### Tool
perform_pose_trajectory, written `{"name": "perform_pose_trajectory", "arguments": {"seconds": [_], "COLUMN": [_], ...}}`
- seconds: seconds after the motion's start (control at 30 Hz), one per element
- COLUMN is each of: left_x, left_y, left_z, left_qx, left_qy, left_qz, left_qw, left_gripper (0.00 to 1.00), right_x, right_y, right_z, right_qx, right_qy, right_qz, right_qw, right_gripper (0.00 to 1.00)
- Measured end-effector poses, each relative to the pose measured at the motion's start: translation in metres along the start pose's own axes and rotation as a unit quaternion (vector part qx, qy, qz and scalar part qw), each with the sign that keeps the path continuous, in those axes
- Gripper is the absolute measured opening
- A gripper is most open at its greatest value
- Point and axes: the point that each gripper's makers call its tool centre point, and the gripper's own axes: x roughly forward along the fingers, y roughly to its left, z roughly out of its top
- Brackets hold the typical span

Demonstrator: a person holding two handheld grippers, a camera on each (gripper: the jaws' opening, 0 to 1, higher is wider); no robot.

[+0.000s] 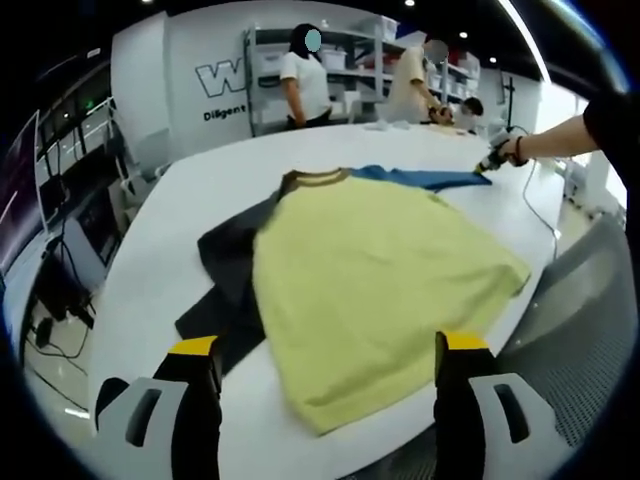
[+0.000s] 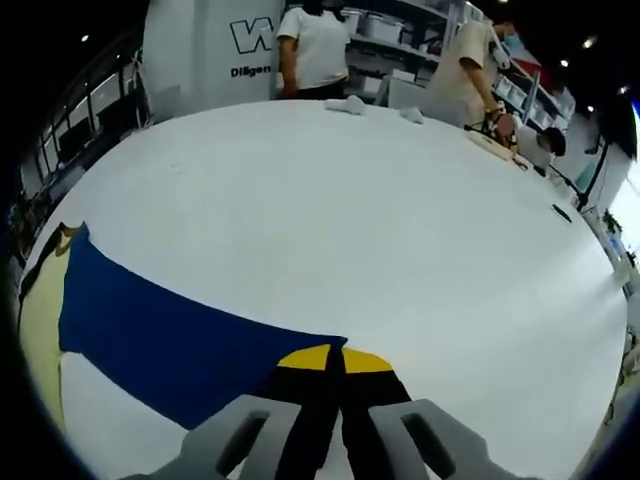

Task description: Fold the garment on the visible template until the final outline fits inside the template.

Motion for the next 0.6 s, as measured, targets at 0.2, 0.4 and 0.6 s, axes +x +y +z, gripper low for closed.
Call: {"name": "perform_pose_trajectory", "arguments": {"seconds": [0.2,0.4,0.6], "left_x": [0.000,0.000,0.000], "left_y": [0.000,0.001,0.003], "left_z": [0.000,-0.002,-0.003], "left_qx": [0.001,0.001,0.000], "left_qy": [0.002,0.007,0.007], "left_qz": [0.001,0.002,0.006], "left_qw": [1.0000,1.0000,1.0000], "left_gripper": [0.87,0.87,0.88], "right_x": [0.018,0.026,0.020], "right_y": [-0.009,-0.012,-0.009], "right_z": [0.009,0.016,0.017], "right_qx": [-0.003,-0.002,-0.001], "right_qy": [-0.015,-0.020,-0.015], "right_qz": [-0.003,-0.007,-0.018], "right_qw": [0.9999,0.9998,0.9997], "right_gripper": [0.00,0.00,0.02]}}
